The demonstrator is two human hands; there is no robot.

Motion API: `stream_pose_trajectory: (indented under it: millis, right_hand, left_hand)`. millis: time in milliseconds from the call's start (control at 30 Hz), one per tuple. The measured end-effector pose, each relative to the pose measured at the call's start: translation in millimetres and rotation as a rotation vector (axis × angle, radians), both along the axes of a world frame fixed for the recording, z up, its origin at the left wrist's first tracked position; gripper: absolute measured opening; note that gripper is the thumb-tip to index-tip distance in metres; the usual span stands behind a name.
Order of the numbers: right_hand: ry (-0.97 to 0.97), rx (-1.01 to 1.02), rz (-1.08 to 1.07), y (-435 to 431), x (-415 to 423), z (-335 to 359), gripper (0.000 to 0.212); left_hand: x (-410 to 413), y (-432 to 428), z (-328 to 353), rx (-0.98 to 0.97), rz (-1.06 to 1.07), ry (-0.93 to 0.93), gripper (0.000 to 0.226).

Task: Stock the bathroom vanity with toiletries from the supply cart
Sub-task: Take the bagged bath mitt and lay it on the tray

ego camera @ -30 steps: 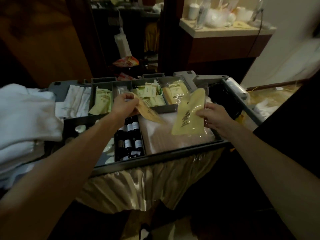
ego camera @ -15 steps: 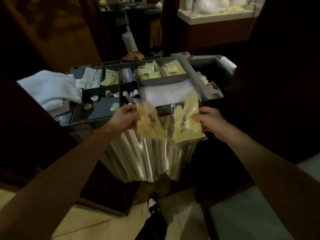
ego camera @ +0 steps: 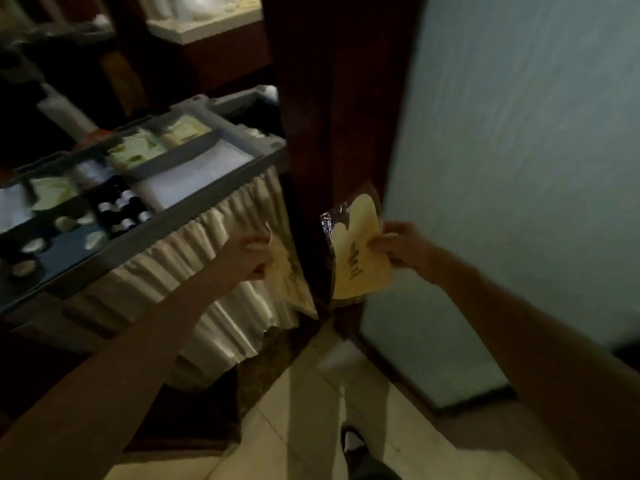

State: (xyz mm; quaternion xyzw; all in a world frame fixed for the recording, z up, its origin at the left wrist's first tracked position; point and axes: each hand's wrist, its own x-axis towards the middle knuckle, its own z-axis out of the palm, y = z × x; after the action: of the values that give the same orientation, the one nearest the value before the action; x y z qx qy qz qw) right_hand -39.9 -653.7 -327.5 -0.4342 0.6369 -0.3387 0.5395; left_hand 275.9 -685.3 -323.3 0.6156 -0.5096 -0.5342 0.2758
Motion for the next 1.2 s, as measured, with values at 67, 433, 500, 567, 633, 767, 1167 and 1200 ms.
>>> stream_pose_trajectory:
  millis: [67,433,500,567,633,767,1167,1200]
  right_hand:
    - [0.014,-0.01,-0.108,48,-18,-4,0.014]
    - [0.092,0.056,-0.667,367,-88,-6,0.017]
    - [0.177,0.078,-0.748,428,-98,-1,0.022]
    - [0.208,0.113,-0.833,482,-105,1,0.025]
    - [0.242,0.141,-0.916,532,-109,6,0.024]
    - [0.251,0.159,-1.055,628,-126,10,0.02]
    - [0.212,0.127,-1.323,878,-208,13,0.012]
    - [0.216,0.122,-1.342,896,-215,15,0.009]
  left_hand:
    - [-27,18,-4,-0.014,-0.12,-0.022,0.028]
    - [-175,170,-30,0.052,-0.807,0.008,0.04]
    - [-206,210,-30,0.075,-0.948,0.022,0.043]
    - [-235,248,-29,0.091,-1.08,0.025,0.043]
    - [-263,288,-28,0.104,-1.185,0.023,0.043]
    - [-315,366,-27,0.086,-1.313,0.005,0.04]
    - [-470,606,-14,0.018,-1.545,-0.001,0.04]
    - [-484,624,-14,0.017,-1.559,-0.001,0.04]
